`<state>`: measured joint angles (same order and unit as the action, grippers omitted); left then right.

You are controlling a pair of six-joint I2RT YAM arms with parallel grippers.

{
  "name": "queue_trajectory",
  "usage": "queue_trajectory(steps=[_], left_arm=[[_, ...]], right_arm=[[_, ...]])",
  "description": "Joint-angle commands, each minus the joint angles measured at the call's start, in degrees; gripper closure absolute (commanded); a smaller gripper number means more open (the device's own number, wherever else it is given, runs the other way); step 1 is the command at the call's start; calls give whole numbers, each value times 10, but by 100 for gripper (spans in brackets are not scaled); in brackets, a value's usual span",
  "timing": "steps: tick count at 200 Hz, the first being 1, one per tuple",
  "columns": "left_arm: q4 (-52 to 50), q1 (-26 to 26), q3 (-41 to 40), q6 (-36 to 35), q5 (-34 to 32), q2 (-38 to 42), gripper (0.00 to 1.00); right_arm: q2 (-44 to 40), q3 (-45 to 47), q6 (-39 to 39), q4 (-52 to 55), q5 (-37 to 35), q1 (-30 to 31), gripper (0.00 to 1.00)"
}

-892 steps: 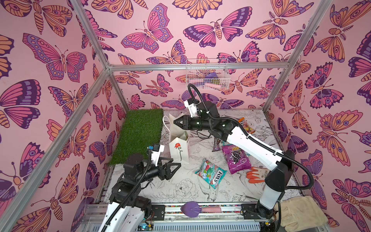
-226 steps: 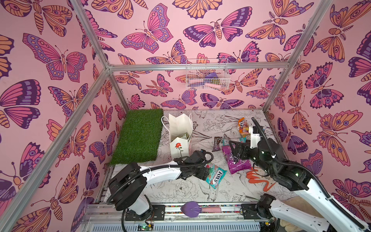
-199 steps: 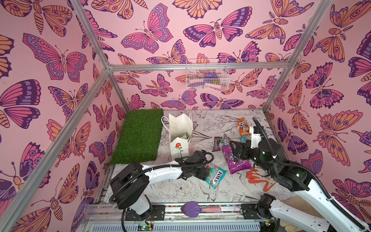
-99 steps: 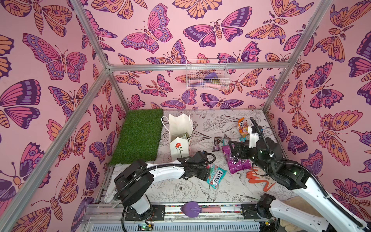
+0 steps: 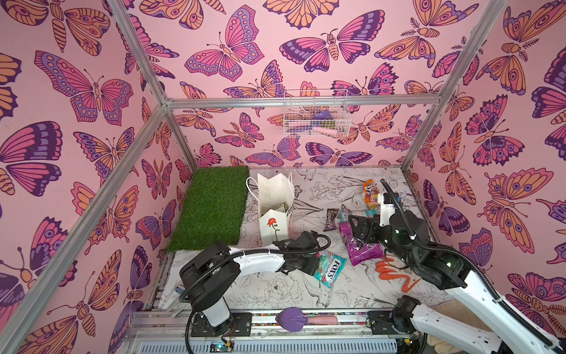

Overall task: Place the snacks into the paper bag
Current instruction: Pick up the snack from the center of the table.

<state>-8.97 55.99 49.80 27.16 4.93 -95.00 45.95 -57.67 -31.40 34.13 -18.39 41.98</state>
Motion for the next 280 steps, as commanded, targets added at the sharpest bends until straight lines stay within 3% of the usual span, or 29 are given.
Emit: queue_trajectory(steps=[1,26,59,280], left_arm=[[-3,7,5,-11,3,-12,55],[-4,8,8,-17,10,-9,80],[-3,9,11,-20,15,-2,93],[-14,13,20,-31,9,162,99]], right_arm=[[-8,6,-5,7,-4,-6,0],[-10,9,-7,8,-5,-7,0],[-13,10,-8,9,-5,-7,0],[-36,19,-11,19,-23,-9,0]])
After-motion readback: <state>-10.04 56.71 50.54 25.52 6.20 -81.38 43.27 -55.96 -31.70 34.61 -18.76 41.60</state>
